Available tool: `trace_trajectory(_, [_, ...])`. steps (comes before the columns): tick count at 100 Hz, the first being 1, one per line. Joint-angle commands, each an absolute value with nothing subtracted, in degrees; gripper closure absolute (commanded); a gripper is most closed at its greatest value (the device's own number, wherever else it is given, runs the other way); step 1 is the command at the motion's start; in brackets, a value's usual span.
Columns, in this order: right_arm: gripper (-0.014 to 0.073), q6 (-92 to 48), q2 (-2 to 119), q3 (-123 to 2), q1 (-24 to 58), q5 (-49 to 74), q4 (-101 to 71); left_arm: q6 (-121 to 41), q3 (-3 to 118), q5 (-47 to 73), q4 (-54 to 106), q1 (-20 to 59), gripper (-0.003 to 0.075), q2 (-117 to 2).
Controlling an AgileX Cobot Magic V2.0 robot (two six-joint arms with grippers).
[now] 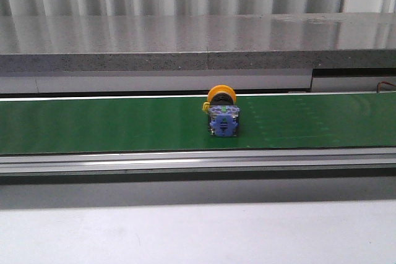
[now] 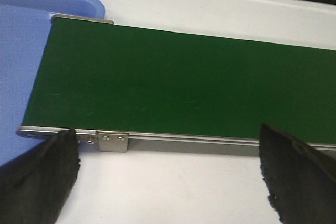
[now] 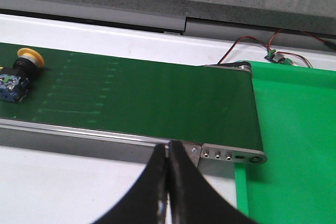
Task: Move button from right to left
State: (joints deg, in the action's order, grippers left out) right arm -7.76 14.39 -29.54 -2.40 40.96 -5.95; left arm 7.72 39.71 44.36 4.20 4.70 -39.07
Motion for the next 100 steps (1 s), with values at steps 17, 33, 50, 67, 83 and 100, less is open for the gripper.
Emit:
trace_trajectory(17, [0.066,-8.0,14.8,-31.0,-2.4,36.6,-5.6,7.7,45.9,41.0,7.2,8.5,0.0052,-43.9])
trace_trajectory(33, [0.066,-8.0,14.8,-31.0,-2.4,36.6,-5.6,8.4,50.1,40.7,7.8,14.8,0.0053,-51.0])
trace_trajectory(50, [0.066,-8.0,14.8,-31.0,-2.4,36.6,-5.6,11.4,54.2,35.7,7.3,22.6,0.0058,-60.6])
trace_trajectory(67, [0.066,-8.0,14.8,-31.0,-2.4,36.6,-5.6,16.6,59.2,32.7,2.5,30.7,0.0058,-69.6])
trace_trajectory(83, [0.066,-8.0,14.8,-31.0,-2.4,36.6,-5.6,26.8,65.2,33.4,-8.1,37.1,0.0058,-77.8])
trace_trajectory(100, [0.066,-8.0,14.8,-31.0,-2.4,36.6,-5.6,34.0,70.6,34.0,-15.8,42.2,0.0058,-85.6])
